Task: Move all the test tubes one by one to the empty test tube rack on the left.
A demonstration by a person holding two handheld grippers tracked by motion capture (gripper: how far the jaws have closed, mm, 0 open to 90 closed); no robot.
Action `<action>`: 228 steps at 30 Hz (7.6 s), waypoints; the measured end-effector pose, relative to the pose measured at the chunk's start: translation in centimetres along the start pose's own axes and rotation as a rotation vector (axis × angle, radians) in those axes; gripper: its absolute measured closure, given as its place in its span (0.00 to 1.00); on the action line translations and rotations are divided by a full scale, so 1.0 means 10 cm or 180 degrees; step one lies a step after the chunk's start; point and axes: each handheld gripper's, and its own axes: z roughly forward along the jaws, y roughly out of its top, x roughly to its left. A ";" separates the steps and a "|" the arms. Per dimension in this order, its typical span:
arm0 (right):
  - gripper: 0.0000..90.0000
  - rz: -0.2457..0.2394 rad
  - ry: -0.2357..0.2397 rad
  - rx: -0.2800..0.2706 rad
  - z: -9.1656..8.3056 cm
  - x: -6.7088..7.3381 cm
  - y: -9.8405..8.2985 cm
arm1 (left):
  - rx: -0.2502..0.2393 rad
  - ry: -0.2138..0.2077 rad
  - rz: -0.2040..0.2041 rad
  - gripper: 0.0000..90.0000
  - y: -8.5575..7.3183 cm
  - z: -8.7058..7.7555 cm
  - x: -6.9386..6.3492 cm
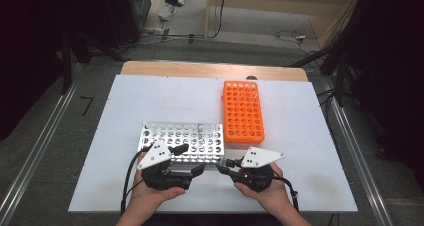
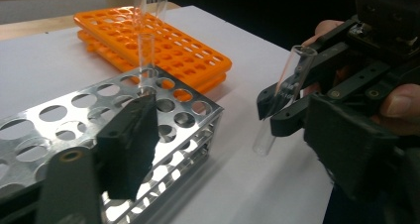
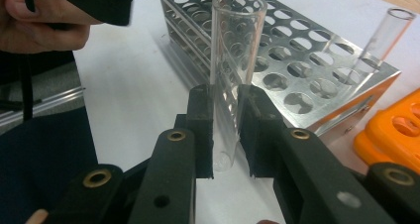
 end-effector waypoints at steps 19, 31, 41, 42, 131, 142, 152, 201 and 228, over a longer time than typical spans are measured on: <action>0.82 -0.0384 -0.0096 0.0209 0.20 0.25 0.07 | 0.0204 -0.0254 0.0129 0.69 0.00 0.20 -0.17; 0.82 -0.0359 -0.0086 0.0239 0.23 0.26 0.06 | 0.0253 -0.0182 0.0223 0.85 0.00 0.22 -0.20; 0.63 -0.0253 0.0011 0.0096 0.13 0.22 0.01 | 0.0277 -0.0109 0.0221 0.85 0.04 0.19 -0.15; 0.60 -0.0251 0.0026 0.0052 0.10 0.21 0.01 | 0.0291 -0.0089 0.0226 0.85 0.05 0.18 -0.14; 0.00 0.0733 -0.0623 -0.0418 -1.04 -0.97 -0.67 | 0.0696 0.0440 0.0324 0.85 0.64 0.97 0.69; 0.00 0.0736 -0.0617 -0.0406 -1.03 -0.97 -0.68 | 0.0834 0.0498 0.0297 0.85 0.59 1.04 0.69; 0.00 0.0738 -0.0617 -0.0384 -1.02 -0.97 -0.68 | 0.0868 0.0512 0.0243 0.80 0.57 1.05 0.69; 0.00 0.0799 -0.0623 -0.0401 -0.64 -1.39 -0.15 | -0.0249 0.0394 -0.0082 0.00 -0.10 -0.49 0.47; 0.53 0.1173 -0.0989 -0.0002 0.11 -2.12 0.02 | -0.0268 0.0458 -0.0239 0.00 -0.27 -0.60 0.54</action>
